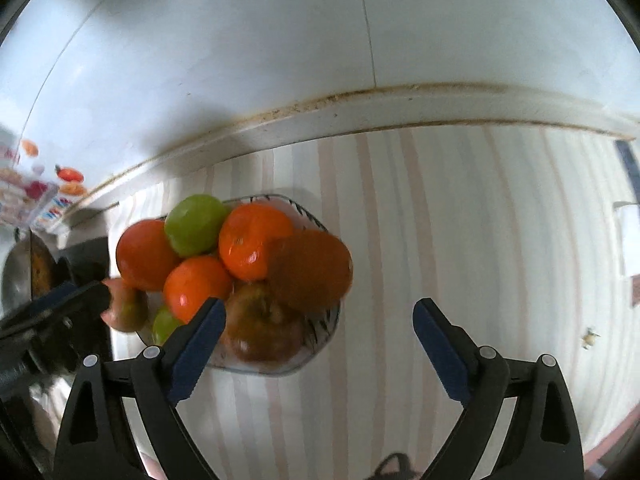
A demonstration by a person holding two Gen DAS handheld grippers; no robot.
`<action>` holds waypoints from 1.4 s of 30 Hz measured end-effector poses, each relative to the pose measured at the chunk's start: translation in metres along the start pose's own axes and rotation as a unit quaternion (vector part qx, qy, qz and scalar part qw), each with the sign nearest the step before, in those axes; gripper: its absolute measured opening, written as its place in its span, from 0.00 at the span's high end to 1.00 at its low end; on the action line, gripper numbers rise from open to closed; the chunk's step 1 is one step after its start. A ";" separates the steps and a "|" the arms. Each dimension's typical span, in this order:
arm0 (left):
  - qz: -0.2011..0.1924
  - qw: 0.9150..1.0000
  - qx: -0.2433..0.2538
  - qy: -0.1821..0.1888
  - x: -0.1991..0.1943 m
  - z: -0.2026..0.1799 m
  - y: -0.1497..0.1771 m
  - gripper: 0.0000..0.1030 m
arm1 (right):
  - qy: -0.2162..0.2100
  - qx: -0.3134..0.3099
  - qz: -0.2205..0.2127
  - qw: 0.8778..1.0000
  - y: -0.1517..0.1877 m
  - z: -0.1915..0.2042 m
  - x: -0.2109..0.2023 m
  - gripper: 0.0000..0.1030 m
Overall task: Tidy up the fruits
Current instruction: 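Pull both open tools back from the plate toward the cat mat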
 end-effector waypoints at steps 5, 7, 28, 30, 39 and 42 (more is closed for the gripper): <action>-0.011 1.000 -0.019 -0.007 -0.013 0.024 0.033 0.13 | 0.018 -0.028 -0.013 0.999 0.034 0.025 -0.018 0.06; -0.013 1.000 -0.023 -0.008 -0.013 0.030 0.044 0.13 | 0.017 -0.030 -0.015 0.999 0.048 0.034 -0.025 0.06; -0.141 0.990 -0.005 -0.003 -0.143 0.050 0.126 0.13 | 0.028 -0.079 -0.139 0.987 0.132 0.091 -0.175 0.04; -0.154 0.988 -0.003 0.000 -0.157 0.051 0.135 0.13 | 0.029 -0.083 -0.152 0.984 0.143 0.097 -0.192 0.04; -0.209 0.978 0.001 -0.002 -0.207 0.053 0.167 0.13 | 0.027 -0.096 -0.197 0.975 0.181 0.115 -0.254 0.04; -0.215 0.977 0.004 0.002 -0.215 0.053 0.174 0.13 | 0.023 -0.104 -0.206 0.973 0.191 0.122 -0.269 0.04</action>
Point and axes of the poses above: each gripper's, at about its wrist camera, not at the fingertips, and x roughly the way its jaws point, z to its left, y to its underside, the point moved 3 cm from there along x, roughly the way its jaws point, and after that the axes turned 8 degrees about -y, right-handed, at the moved point
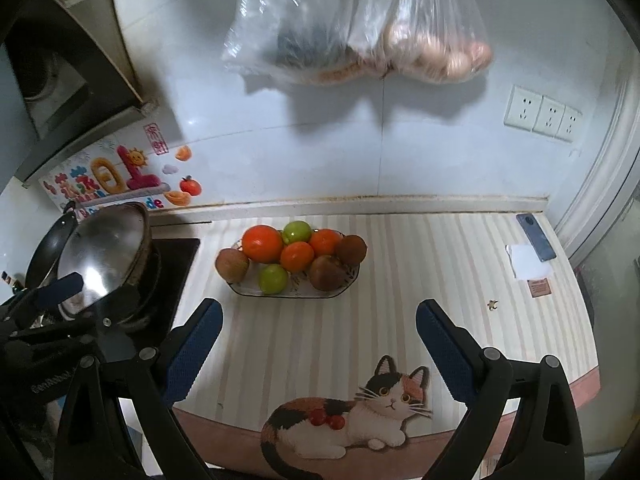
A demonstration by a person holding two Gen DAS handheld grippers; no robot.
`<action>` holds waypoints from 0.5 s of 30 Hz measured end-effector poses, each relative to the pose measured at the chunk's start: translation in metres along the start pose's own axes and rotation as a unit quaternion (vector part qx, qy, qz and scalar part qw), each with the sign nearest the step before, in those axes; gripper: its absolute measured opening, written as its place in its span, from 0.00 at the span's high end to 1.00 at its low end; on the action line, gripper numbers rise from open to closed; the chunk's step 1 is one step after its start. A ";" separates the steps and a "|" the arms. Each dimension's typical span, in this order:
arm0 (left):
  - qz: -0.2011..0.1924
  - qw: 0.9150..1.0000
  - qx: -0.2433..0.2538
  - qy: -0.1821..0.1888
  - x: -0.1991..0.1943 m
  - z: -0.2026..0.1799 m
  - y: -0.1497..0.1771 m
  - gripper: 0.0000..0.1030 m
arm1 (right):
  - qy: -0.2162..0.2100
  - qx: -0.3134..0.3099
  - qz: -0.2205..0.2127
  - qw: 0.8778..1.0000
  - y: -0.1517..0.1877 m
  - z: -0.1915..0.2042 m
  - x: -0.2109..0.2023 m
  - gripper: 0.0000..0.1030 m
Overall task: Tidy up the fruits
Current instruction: 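Pull both open tools back from the plate toward the cat mat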
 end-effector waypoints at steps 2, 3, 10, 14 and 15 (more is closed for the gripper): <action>-0.001 1.000 0.000 0.002 -0.004 0.000 0.002 0.13 | -0.001 -0.005 -0.006 1.000 0.000 0.005 -0.008 0.04; -0.002 1.000 -0.001 0.004 -0.006 0.000 0.003 0.13 | -0.001 -0.007 -0.009 1.000 0.000 0.006 -0.011 0.04; 0.002 1.000 -0.009 0.014 -0.006 0.000 0.008 0.13 | -0.012 0.008 -0.007 1.000 0.003 0.003 -0.012 0.03; 0.016 1.000 -0.012 0.019 0.009 -0.004 0.009 0.00 | -0.013 0.029 0.007 0.999 0.008 -0.015 0.002 0.03; 0.019 1.000 -0.012 0.013 0.015 -0.007 0.009 0.00 | -0.014 0.039 0.015 0.999 0.010 -0.022 0.009 0.03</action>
Point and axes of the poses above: each gripper's, at about its wrist camera, not at the fingertips, and x roughly the way its jaws point, z to its left, y to its underside, the point moved 3 cm from there along x, roughly the way its jaws point, and after that the axes turned 8 degrees about -y, right-handed, at the moved point
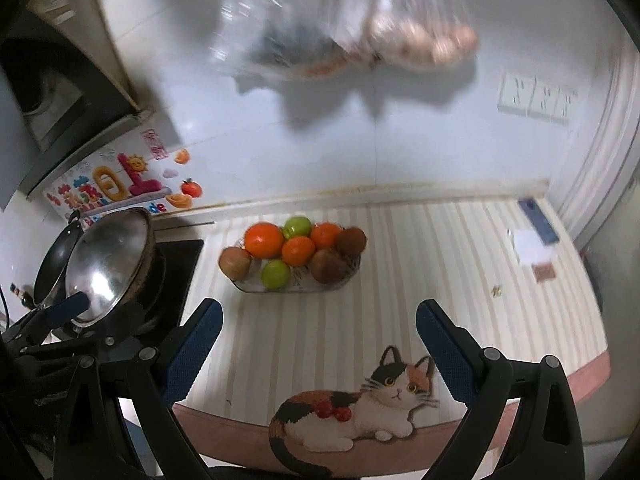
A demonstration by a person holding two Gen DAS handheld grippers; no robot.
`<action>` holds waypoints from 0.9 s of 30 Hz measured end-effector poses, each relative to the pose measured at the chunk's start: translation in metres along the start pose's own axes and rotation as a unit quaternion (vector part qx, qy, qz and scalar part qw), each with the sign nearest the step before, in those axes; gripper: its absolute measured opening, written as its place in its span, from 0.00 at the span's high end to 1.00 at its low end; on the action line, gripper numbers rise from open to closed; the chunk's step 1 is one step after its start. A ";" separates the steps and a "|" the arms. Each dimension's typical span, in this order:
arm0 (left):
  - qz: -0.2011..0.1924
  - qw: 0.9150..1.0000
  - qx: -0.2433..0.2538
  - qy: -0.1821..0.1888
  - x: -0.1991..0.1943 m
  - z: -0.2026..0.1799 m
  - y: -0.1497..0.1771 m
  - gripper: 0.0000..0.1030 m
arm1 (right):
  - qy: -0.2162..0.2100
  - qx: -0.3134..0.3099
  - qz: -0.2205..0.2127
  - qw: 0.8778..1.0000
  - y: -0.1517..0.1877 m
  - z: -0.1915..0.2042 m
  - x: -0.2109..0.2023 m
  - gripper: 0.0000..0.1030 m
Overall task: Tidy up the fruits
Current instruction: 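Pull both open tools back from the plate toward the cat mat, then grasp a red cherry tomato with each tool from the cat mat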
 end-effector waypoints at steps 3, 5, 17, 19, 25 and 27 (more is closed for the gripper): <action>0.023 1.000 0.013 -0.006 0.024 -0.011 0.005 0.00 | -0.004 0.030 0.034 0.999 0.012 -0.028 0.028 0.03; 0.047 0.999 0.024 -0.008 0.046 -0.021 0.012 0.00 | -0.005 0.055 0.065 0.996 0.027 -0.050 0.051 0.03; 0.223 0.971 0.076 -0.037 0.177 -0.054 0.083 0.00 | -0.078 0.131 0.260 0.954 0.168 -0.110 0.193 0.50; 0.245 0.966 0.079 -0.038 0.187 -0.054 0.094 0.00 | -0.091 0.137 0.272 0.948 0.181 -0.111 0.204 0.51; 0.273 0.958 0.079 -0.040 0.198 -0.055 0.111 0.00 | -0.111 0.135 0.295 0.940 0.203 -0.106 0.225 0.67; 0.274 0.958 0.080 -0.039 0.198 -0.056 0.113 0.00 | -0.113 0.128 0.291 0.941 0.207 -0.103 0.228 0.69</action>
Point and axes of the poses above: each gripper's, at about its wrist camera, not at the fingertips, and x roughly the way its jaws point, z to its left, y to its underside, the point moved 3 cm from there along x, roughly the way its jaws point, and after that the axes turned 8 degrees about -y, right-handed, at the moved point
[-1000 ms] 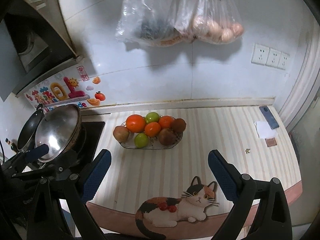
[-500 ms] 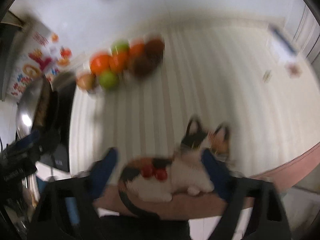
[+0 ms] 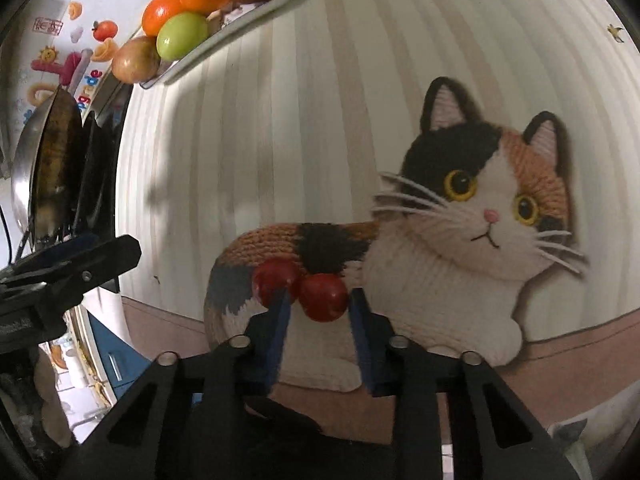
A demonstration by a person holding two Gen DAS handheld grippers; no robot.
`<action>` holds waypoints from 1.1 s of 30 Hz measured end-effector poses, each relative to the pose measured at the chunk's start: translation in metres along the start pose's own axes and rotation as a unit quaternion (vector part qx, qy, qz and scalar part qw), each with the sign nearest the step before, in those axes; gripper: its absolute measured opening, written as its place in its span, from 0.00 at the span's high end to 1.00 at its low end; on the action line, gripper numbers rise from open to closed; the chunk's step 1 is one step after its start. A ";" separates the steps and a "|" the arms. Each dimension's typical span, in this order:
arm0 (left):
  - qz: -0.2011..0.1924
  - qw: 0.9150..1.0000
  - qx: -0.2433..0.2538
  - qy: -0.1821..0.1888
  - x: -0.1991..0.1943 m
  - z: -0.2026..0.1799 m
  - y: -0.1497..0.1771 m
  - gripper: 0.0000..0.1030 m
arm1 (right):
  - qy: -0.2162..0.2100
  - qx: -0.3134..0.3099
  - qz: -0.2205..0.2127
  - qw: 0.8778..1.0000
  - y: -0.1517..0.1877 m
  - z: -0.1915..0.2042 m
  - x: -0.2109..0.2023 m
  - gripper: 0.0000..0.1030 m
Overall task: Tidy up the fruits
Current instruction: 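Grasp a red cherry tomato with each tool from the cat mat, then carry both cherry tomatoes onto the floral plate and open both tools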
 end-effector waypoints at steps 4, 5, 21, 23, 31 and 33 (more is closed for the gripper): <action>-0.001 1.000 0.004 0.002 0.000 -0.004 -0.001 0.00 | 0.011 -0.016 -0.006 1.000 0.000 0.003 -0.002 0.74; 0.000 1.000 0.007 0.004 0.000 -0.007 -0.002 0.00 | 0.011 -0.014 -0.007 1.000 -0.001 0.002 -0.003 0.74; 0.027 0.992 0.111 0.049 0.029 -0.103 0.019 0.17 | 0.040 0.028 -0.045 0.998 -0.003 -0.042 -0.054 0.74; 0.043 0.990 0.128 0.045 0.033 -0.109 0.021 0.35 | 0.039 0.031 -0.047 0.998 -0.002 -0.045 -0.056 0.74; 0.039 0.989 0.133 0.060 0.037 -0.118 0.026 0.71 | 0.044 0.034 -0.050 0.997 0.001 -0.054 -0.063 0.74; 0.037 0.988 0.134 0.063 0.036 -0.121 0.026 0.75 | 0.044 0.034 -0.051 0.997 0.001 -0.054 -0.064 0.74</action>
Point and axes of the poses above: each gripper's, at about its wrist camera, not at the fingertips, and x roughly the way its jaws point, z to its left, y to its underside, the point moved 3 cm from there along x, roughly the way its jaws point, and after that the axes turned 8 degrees about -y, right-handed, at the moved point
